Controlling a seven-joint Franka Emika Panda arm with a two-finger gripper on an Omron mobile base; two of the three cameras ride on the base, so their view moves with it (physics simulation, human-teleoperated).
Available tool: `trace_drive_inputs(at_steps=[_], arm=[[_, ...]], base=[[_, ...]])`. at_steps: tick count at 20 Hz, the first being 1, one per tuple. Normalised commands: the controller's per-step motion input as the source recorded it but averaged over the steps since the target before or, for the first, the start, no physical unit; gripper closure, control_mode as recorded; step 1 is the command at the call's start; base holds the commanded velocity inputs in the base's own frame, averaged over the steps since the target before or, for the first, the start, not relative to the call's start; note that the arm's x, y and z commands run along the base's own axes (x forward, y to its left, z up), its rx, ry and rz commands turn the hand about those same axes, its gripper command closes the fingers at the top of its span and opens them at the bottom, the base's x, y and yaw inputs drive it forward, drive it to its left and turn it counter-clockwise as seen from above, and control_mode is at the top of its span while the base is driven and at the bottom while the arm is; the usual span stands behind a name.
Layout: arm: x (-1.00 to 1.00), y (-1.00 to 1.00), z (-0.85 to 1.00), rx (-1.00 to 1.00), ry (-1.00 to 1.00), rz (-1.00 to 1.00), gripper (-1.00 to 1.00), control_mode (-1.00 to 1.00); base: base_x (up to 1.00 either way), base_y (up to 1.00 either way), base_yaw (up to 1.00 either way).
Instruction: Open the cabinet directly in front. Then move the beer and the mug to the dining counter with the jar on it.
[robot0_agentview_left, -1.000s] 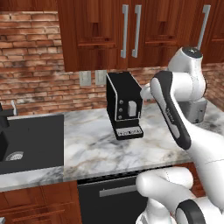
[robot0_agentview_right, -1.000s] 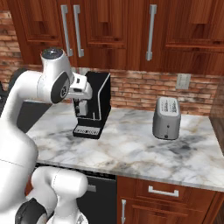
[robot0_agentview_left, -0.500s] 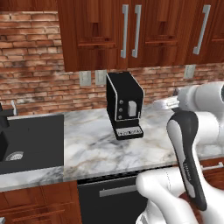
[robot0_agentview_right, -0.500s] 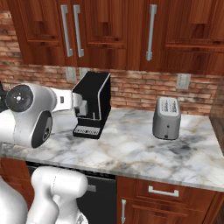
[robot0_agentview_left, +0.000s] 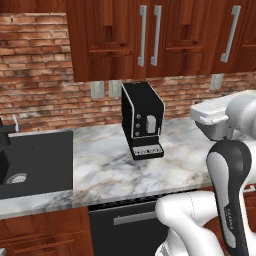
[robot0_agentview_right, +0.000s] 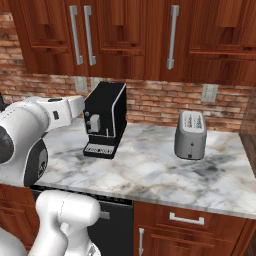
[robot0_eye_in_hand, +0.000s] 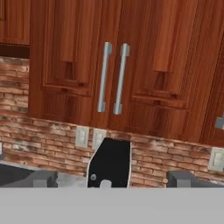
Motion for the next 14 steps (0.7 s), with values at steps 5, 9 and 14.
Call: trace_drive_inputs(at_steps=[5,9,14], arm=[[-0.35,0.0,0.37,0.0,-0.42,0.0,-1.0,-1.0],[-0.19,0.0,0.23,0.0,-0.32,0.0,-1.0,-1.0],[-0.04,0.0,0.04,0.0,-0.16,0.0,-1.0,-1.0]], base=[[0.0,0.0,0.0],[0.0,0.0,0.0],[0.0,0.0,0.0]])
